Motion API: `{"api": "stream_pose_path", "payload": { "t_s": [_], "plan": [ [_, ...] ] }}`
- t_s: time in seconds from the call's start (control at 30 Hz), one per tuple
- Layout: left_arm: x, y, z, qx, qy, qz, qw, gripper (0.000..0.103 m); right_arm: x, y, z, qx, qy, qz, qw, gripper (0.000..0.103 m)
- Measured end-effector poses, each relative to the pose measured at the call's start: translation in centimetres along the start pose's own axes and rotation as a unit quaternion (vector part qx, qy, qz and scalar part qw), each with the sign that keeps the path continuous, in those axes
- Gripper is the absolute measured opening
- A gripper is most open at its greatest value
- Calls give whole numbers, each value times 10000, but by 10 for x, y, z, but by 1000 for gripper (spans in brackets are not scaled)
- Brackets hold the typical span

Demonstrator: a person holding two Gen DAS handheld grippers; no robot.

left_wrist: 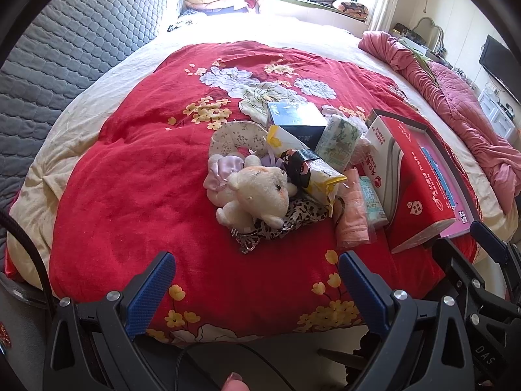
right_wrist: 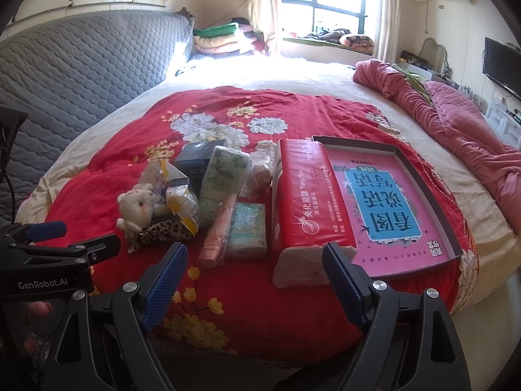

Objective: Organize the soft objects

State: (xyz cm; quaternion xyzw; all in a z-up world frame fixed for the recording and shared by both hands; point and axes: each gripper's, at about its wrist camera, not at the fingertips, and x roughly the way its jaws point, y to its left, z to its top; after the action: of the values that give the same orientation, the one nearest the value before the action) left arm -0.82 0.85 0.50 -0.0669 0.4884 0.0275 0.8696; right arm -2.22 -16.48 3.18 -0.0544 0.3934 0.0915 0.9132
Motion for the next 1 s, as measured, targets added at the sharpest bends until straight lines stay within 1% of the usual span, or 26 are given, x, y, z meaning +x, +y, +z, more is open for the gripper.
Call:
{"api": "stream_pose_path", "payload": {
  "t_s": [0.37,0.63,0.8,1.0],
  "plan": [
    [4,10,1,-191,41,-125,9997,101,3,2,0,-58,16,10,10000,85],
    [7,22,5,-368,-48,-213,9991,101,10,10,0,-195,-13,156,9997,85],
    [15,31,7,-471,-13,-376,9982,101,16,19,2,-374,-79,269,9989,85],
    [31,40,19,-491,63,-380,9981,101,29,31,6,-590,-97,335,9977,85]
  ]
}}
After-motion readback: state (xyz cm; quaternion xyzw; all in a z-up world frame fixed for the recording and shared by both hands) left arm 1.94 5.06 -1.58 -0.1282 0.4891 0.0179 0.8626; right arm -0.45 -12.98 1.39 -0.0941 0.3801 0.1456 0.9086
